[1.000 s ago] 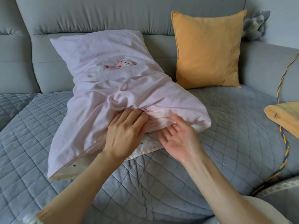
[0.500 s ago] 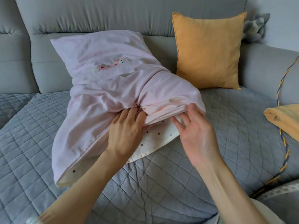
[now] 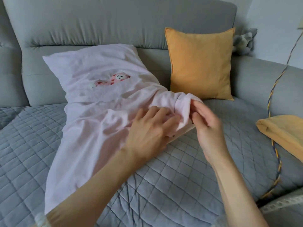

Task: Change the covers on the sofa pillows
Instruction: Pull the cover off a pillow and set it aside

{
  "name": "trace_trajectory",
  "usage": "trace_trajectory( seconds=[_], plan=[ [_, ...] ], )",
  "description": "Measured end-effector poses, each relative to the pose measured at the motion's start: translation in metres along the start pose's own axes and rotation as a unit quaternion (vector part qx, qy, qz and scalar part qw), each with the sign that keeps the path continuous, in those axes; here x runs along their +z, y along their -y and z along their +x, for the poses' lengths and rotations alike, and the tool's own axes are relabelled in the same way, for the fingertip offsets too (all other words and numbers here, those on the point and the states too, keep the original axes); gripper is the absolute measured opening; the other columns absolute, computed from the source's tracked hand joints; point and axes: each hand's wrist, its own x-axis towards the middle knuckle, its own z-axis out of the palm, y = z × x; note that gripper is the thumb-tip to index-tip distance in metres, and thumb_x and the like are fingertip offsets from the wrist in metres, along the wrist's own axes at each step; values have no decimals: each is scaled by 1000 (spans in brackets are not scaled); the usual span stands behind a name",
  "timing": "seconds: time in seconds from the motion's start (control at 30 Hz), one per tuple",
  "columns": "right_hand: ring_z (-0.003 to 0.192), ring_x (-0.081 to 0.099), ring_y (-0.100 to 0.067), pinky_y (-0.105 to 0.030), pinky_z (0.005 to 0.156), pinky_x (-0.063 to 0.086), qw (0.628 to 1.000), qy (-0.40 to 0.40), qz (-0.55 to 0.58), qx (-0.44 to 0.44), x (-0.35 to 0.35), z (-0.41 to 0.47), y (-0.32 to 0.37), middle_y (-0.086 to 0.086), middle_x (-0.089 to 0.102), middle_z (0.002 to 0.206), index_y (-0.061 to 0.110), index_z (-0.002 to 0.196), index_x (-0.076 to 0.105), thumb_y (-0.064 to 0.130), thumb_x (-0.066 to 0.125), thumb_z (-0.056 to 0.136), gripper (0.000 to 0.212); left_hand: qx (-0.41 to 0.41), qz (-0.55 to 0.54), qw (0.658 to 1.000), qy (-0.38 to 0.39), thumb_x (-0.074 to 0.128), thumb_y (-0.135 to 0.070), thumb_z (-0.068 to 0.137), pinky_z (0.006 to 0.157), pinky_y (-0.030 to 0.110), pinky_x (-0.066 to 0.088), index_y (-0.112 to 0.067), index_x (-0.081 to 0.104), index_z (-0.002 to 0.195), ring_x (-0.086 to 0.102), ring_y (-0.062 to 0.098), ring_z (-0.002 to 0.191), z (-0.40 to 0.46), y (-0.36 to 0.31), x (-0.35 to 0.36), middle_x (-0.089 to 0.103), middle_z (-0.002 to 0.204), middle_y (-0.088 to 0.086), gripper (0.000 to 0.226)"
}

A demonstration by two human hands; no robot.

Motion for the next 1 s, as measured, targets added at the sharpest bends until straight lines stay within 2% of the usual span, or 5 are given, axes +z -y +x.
trace_trajectory(
  seconds=[0.2, 0.4, 0.6, 0.77, 1.0],
  plan=[
    [136, 24, -5, -30, 109, 29, 961, 86, -242, -99, 14, 2, -27, 12, 23, 146, 26, 143, 27, 22, 71, 77, 79, -221, -221, 949, 33, 47, -29, 69, 58, 34, 50, -16, 66, 84, 63, 24, 65, 26, 8, -10, 68, 71, 0, 27],
    [122, 37, -19, -36, 101, 40, 936, -40, -263, -231, 36, 12, -18, 8, 39, 133, 27, 127, 43, 31, 57, 72, 56, -274, -336, 898, 69, 43, -29, 68, 67, 35, 49, -20, 58, 81, 60, 23, 72, 39, 9, -39, 67, 73, -1, 21],
    [120, 46, -25, -46, 98, 41, 933, -4, -241, -266, 40, 11, 1, -3, 52, 130, 18, 125, 57, 24, 55, 75, 51, -269, -330, 894, 137, 39, -35, 74, 79, 50, 47, -18, 56, 81, 58, 27, 82, 36, 17, -65, 64, 78, -2, 25],
    [129, 40, -12, -33, 108, 34, 962, 76, -145, -220, 26, 15, 9, 10, 49, 134, 32, 128, 48, 25, 52, 82, 47, -282, -365, 870, 172, 43, -30, 69, 77, 46, 49, -17, 57, 81, 60, 26, 78, 36, 19, -75, 62, 71, -3, 22],
    [115, 45, -22, -32, 98, 42, 894, -19, -336, -296, 36, 21, 10, -2, 52, 123, 19, 123, 55, 26, 57, 75, 49, -323, -381, 856, 133, 45, -8, 88, 65, 33, 44, -16, 53, 80, 54, 16, 67, 28, 11, -74, 57, 68, -2, 14]
  ],
)
